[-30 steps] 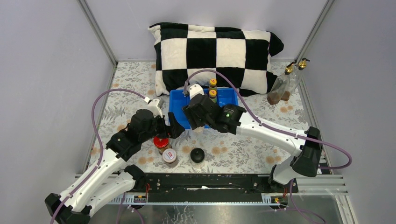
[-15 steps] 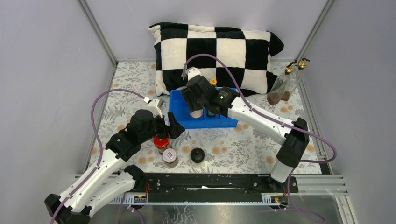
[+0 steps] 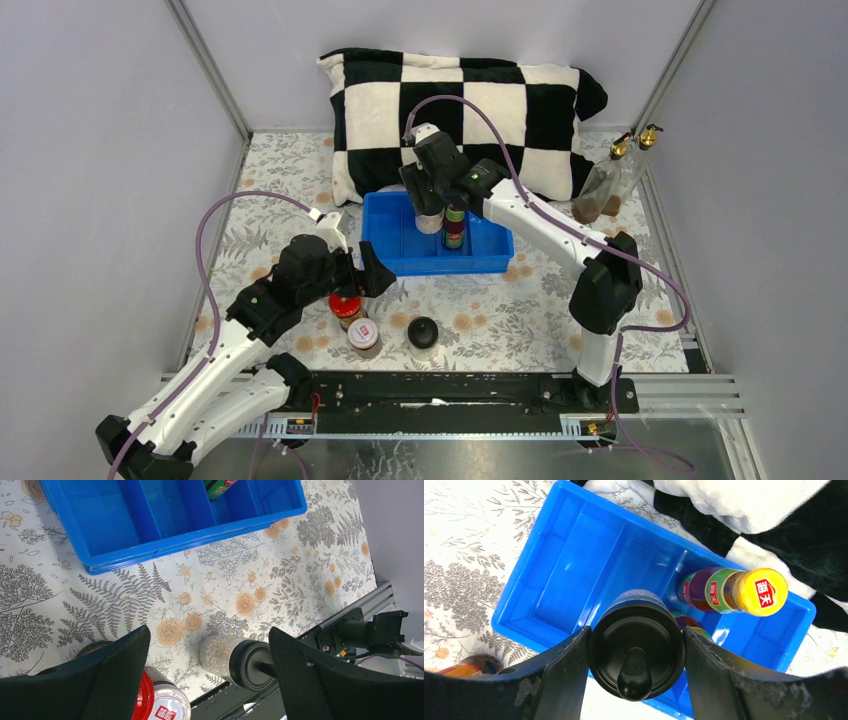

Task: Organize the condiment bottles
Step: Place the bottle in the storage box.

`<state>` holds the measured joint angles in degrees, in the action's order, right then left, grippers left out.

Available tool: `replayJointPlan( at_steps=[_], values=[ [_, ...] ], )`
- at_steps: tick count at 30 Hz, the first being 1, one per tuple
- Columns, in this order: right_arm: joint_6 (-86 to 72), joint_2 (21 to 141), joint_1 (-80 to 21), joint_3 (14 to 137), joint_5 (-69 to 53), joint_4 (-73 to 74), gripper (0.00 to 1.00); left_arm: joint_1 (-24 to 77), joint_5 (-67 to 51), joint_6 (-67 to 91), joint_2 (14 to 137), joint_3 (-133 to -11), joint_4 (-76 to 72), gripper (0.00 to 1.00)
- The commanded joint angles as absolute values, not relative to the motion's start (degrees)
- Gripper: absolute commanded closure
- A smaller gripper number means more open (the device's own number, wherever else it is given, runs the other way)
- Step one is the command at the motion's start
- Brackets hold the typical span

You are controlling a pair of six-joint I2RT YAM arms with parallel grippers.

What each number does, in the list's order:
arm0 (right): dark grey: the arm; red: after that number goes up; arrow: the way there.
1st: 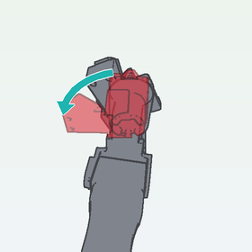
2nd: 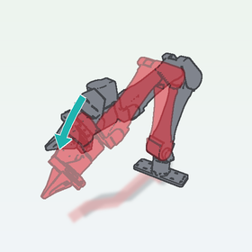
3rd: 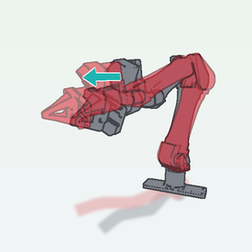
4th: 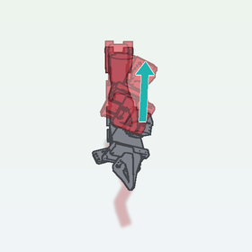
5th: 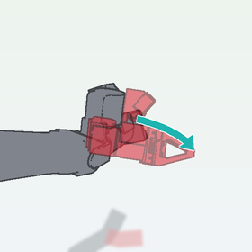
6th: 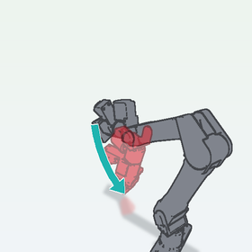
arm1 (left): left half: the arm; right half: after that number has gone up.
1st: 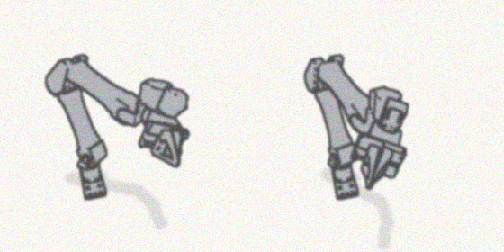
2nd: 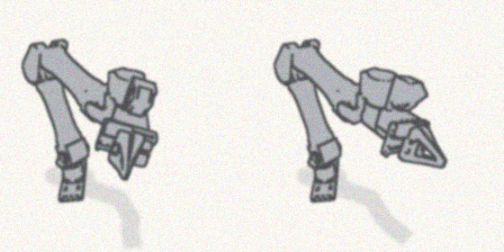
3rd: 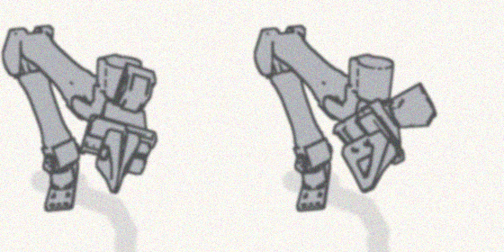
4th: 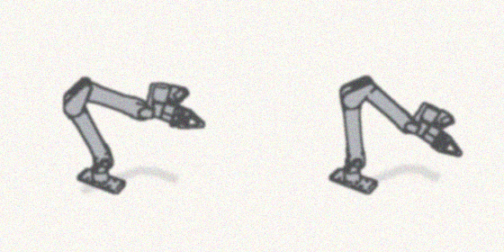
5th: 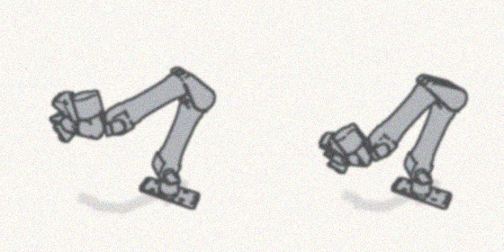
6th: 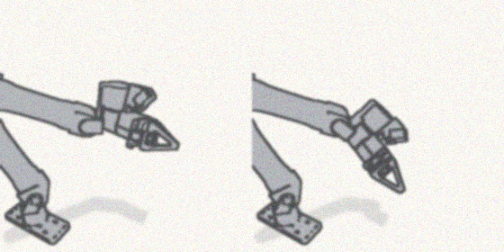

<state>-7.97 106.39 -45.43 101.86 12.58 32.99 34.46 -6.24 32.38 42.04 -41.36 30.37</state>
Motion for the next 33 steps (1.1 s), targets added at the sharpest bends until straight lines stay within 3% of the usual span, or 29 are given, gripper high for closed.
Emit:
replayJointPlan(
  at_steps=[1,33],
  values=[
    [-6.6,107.1,-43.5,105.9,9.8,31.1,0.38,34.7,-7.0,31.1,41.7,-40.6,27.0,0.08],
    [-5.0,120.7,-39.7,120.6,4.5,33.9,0.40,34.8,-7.1,31.1,41.0,-40.5,27.0,0.08]
  ],
)
